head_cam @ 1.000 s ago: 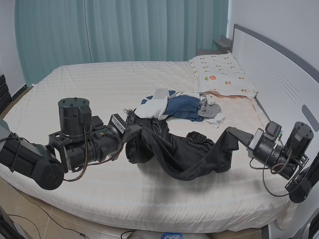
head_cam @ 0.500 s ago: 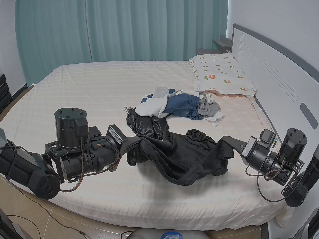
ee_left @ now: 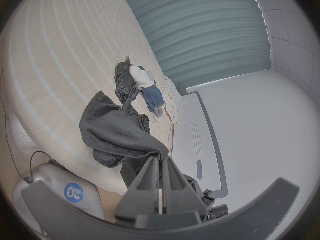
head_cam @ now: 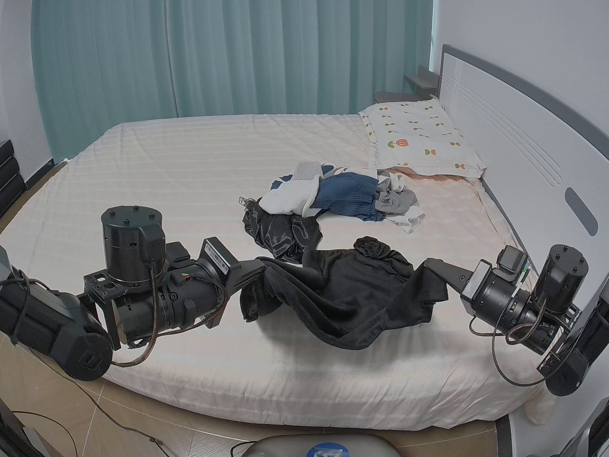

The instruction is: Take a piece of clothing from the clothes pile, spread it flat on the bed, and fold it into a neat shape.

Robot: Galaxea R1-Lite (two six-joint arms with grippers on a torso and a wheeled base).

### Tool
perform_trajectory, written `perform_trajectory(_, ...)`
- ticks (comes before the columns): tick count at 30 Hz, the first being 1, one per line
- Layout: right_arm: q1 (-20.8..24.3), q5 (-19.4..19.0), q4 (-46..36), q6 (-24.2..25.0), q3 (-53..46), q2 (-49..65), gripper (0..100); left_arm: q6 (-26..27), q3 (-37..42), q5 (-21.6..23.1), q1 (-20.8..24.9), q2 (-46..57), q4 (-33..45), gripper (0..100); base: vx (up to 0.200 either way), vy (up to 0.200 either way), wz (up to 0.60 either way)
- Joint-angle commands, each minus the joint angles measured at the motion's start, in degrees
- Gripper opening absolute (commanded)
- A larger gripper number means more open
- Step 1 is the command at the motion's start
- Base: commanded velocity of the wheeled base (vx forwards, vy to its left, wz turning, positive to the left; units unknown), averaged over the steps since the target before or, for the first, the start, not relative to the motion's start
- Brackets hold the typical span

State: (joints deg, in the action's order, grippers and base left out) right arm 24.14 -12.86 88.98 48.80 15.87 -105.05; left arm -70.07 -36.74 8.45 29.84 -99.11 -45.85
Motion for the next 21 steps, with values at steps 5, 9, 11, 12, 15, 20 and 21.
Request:
perform_trajectory(5, 0.0, 0.6, 0.6, -0.1, 0.2, 0.5, 0, 0.0, 0.4, -0.3, -0.4, 0.1, 0.0, 0, 0.0, 0.2, 0.0)
perform_trajectory(9, 0.0, 1.0, 0.6, -0.1, 0.5, 0.5, 0, 0.0, 0.9, -0.3, -0.4, 0.6, 0.0, 0, 0.0, 0.2, 0.0)
perform_trajectory(11, 0.0, 1.1, 0.6, -0.1, 0.5, 0.5, 0, 0.0, 0.9, -0.4, -0.5, 0.7, 0.0, 0, 0.0, 0.2, 0.0)
perform_trajectory(12, 0.0, 1.1, 0.6, -0.1, 0.5, 0.6, 0, 0.0, 0.9, -0.4, -0.5, 0.7, 0.0, 0, 0.0, 0.2, 0.0)
perform_trajectory(15, 0.0, 1.3, 0.6, -0.1, 0.6, 0.6, 0, 0.0, 1.0, -0.4, -0.5, 1.2, 0.0, 0, 0.0, 0.2, 0.0)
perform_trajectory(20, 0.0, 1.8, 0.6, -0.4, 0.7, 0.5, 0, 0.1, 1.0, -0.4, -0.5, 2.0, 0.0, 0, 0.0, 0.2, 0.0)
perform_trajectory(21, 0.0, 1.8, 0.6, -0.5, 0.7, 0.5, 0, 0.0, 1.1, -0.4, -0.5, 2.0, 0.0, 0, 0.0, 0.2, 0.0)
